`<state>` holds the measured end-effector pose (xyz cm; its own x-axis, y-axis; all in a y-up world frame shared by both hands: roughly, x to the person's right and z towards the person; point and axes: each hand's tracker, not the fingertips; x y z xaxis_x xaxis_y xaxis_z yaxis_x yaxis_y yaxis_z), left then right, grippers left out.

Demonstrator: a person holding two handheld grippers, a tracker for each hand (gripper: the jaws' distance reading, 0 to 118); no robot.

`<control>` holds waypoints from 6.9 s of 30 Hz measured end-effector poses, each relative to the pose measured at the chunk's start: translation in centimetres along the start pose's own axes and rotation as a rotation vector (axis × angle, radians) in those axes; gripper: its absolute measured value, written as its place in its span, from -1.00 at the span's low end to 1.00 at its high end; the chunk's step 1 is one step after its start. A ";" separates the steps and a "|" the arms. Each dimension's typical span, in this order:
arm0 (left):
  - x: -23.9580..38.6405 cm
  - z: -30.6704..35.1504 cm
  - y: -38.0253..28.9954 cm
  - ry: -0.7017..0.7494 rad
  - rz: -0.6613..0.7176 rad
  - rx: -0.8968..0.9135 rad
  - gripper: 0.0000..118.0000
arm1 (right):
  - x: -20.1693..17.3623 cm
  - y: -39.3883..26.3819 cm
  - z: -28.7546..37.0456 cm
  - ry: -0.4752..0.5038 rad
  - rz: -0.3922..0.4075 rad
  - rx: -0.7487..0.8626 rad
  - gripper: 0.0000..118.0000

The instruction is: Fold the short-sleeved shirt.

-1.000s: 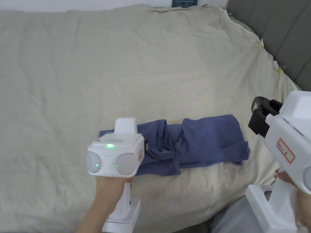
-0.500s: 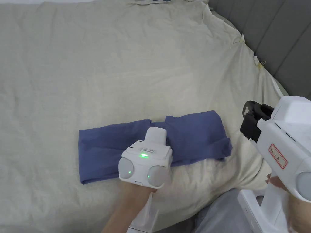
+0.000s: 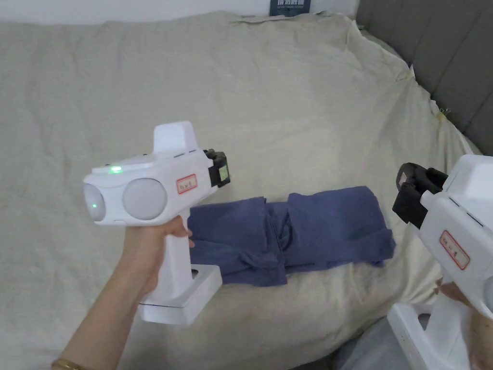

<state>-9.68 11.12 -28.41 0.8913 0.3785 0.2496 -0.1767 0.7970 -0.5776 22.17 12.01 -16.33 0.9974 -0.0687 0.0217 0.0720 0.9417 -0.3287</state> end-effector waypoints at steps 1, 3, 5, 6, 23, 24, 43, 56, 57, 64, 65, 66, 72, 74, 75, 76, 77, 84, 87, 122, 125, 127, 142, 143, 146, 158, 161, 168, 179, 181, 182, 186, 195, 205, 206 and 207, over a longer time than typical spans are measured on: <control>-1.5 0.4 0.6 0.020 0.022 -0.014 -1.00 | -0.2 0.0 -0.1 0.004 0.000 0.003 -1.00; -4.2 1.1 1.2 0.038 0.064 -0.061 -1.00 | -0.6 0.1 -0.3 0.007 -0.006 0.008 -1.00; -7.4 1.6 1.3 0.019 0.154 -0.119 -1.00 | -1.1 0.2 -0.4 0.019 -0.012 0.008 -1.00; -8.9 1.7 1.0 -0.013 0.205 -0.141 -1.00 | -1.3 0.2 -0.5 0.024 -0.013 0.005 -1.00; -17.9 -2.4 -7.0 -0.220 0.610 -0.500 0.99 | -3.3 -0.4 -0.7 0.034 0.051 -0.040 -1.00; -17.9 -2.7 -7.2 -0.231 0.609 -0.529 0.99 | -3.3 -0.5 -0.7 0.030 0.053 -0.043 -1.00; -13.2 -3.5 -5.5 -0.084 0.479 -0.566 -0.91 | -2.9 -2.0 -1.7 0.032 0.057 -0.110 -1.00; -19.4 6.2 0.3 0.144 0.352 -0.477 -0.92 | -3.8 -0.8 -1.9 0.091 0.047 -0.067 -1.00; -20.5 7.3 0.5 0.188 0.350 -0.475 -0.92 | -4.1 -0.8 -1.9 0.104 0.046 -0.068 -1.00; -27.0 13.7 2.6 0.427 0.392 -0.401 -0.92 | -5.0 -0.6 -2.3 0.146 0.029 -0.058 -1.00; -27.3 14.6 3.0 0.449 0.409 -0.377 -0.92 | -5.1 -0.6 -2.2 0.153 0.020 -0.056 -1.00; -27.1 15.2 3.4 0.474 0.402 -0.362 -0.92 | -5.1 -0.5 -2.2 0.156 0.017 -0.056 -1.00; -20.9 16.1 4.8 0.415 0.268 -0.330 -0.92 | -5.2 -0.2 -1.7 0.171 0.024 -0.035 -1.00; -18.4 15.3 5.3 0.370 0.214 -0.330 -0.92 | -5.0 -0.2 -1.4 0.169 0.030 -0.024 -1.00; -15.5 14.8 5.2 0.350 0.184 -0.339 -0.92 | -4.9 -0.2 -1.2 0.167 0.030 -0.017 -1.00; -14.3 14.2 5.3 0.328 0.157 -0.342 -0.92 | -4.8 -0.2 -1.1 0.166 0.028 -0.013 -1.00; -13.1 13.6 5.4 0.299 0.131 -0.352 -0.92 | -4.7 -0.1 -0.9 0.165 0.027 -0.010 -1.00; -7.7 6.6 4.7 0.175 0.002 -0.457 -0.92 | -3.2 0.2 0.4 0.135 0.011 0.023 -1.00; -4.8 3.7 3.0 0.162 -0.003 -0.489 -0.92 | -2.4 0.2 0.7 0.116 0.002 0.028 -1.00; -1.9 0.3 -4.5 0.288 -0.058 -0.025 -1.00 | -2.3 1.8 0.9 0.071 0.005 0.018 -1.00; -1.3 -1.8 -7.6 0.303 -0.066 -0.074 -1.00 | -2.3 2.0 0.8 0.070 0.001 0.020 -1.00; -1.4 -3.5 -9.1 0.283 -0.014 -0.151 -1.00 | -2.3 2.0 0.8 0.067 -0.002 0.020 -1.00; 4.3 -7.6 -12.4 0.185 -0.088 -0.328 -1.00 | -2.8 1.4 -0.7 0.096 -0.004 -0.019 -1.00; 3.9 -7.6 -11.7 0.136 -0.010 -0.329 -1.00 | -2.9 1.4 -0.7 0.100 -0.006 -0.018 -1.00; 5.0 -6.6 -9.1 0.056 0.047 -0.248 -1.00 | -3.3 1.5 -0.8 0.102 -0.004 -0.017 -1.00; -0.6 6.6 2.4 0.344 -0.186 0.266 -1.00 | -8.0 2.8 -1.8 0.173 0.036 0.047 -1.00; -2.6 9.8 2.3 0.443 -0.209 0.344 -1.00 | -10.4 2.7 -2.5 0.204 0.053 0.055 -1.00; -7.6 12.5 -1.2 0.504 -0.224 0.368 -1.00 | -15.6 1.0 -4.8 0.277 0.038 0.089 -1.00; -10.0 12.2 -5.2 0.514 -0.221 0.245 -1.00 | -22.8 -7.9 -8.9 0.347 0.067 -0.087 -1.00; -10.2 12.1 -5.5 0.515 -0.216 0.235 -1.00 | -23.5 -9.8 -9.8 0.363 0.048 -0.159 -1.00; -10.3 12.1 -5.6 0.512 -0.207 0.231 -1.00 | -23.8 -10.6 -10.1 0.355 0.063 -0.157 -1.00; -10.5 11.6 -5.9 0.504 -0.203 0.208 -1.00 | -24.9 -13.2 -11.0 0.338 0.087 -0.244 -1.00; -11.8 10.1 -5.5 0.449 -0.156 0.116 -0.97 | -25.5 -15.9 -12.0 0.312 0.145 -0.285 -1.00; -17.0 7.6 -1.7 0.123 0.167 -0.184 0.97 | -25.2 -15.2 -11.9 0.322 0.119 -0.307 -1.00; -17.8 7.1 -1.6 0.084 0.189 -0.230 0.97 | -25.2 -15.1 -11.9 0.323 0.122 -0.309 -1.00; -18.6 6.3 -1.9 0.046 0.212 -0.285 0.97 | -25.3 -15.1 -11.8 0.324 0.125 -0.311 -1.00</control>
<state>-28.57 5.56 -27.05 0.8665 0.4943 0.0695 -0.2417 0.5374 -0.8079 -4.14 -4.33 -23.10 0.9429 -0.1071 -0.3155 -0.1016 0.8094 -0.5783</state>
